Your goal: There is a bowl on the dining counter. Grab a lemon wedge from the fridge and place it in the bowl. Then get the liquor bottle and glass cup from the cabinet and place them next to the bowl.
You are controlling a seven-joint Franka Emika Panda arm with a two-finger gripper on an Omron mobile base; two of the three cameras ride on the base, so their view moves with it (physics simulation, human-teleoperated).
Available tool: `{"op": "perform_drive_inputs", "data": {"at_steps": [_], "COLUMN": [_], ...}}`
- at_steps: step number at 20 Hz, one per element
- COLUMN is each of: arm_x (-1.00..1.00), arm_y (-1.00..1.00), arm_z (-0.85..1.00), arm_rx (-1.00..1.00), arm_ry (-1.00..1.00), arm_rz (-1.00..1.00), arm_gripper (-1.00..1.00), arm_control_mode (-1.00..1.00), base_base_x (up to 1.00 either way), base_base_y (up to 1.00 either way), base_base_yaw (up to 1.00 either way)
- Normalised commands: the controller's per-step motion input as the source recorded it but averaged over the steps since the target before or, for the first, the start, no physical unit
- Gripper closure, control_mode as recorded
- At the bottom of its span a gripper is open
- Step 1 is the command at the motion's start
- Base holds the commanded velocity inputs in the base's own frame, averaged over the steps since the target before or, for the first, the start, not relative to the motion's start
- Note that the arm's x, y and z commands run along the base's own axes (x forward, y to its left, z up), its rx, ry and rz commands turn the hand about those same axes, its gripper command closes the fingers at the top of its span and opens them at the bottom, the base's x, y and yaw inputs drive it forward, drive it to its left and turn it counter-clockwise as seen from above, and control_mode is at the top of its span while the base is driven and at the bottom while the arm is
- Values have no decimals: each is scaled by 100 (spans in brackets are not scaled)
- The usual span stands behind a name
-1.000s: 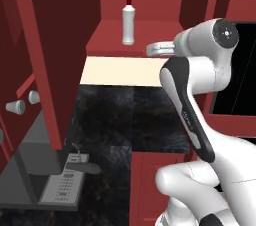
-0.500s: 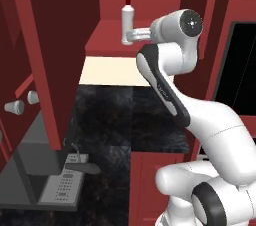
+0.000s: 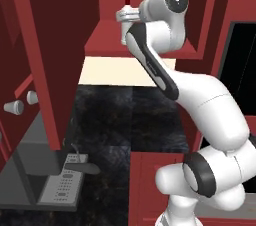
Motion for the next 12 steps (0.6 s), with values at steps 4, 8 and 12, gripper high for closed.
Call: {"op": "perform_drive_inputs", "data": {"at_steps": [4,8,12], "arm_x": [26,29,41], "arm_y": [0,0,0], "arm_z": [1,0,-1], "arm_rx": [-5,-2,0], "arm_ry": [0,0,3], "arm_rz": [-3,-4,-3], "arm_gripper": [-100,-100,-100], "arm_control_mode": [-100,-100,-100], "base_base_x": [0,0,0], "base_base_y": [0,0,0], "base_base_yaw": [0,0,0]}}
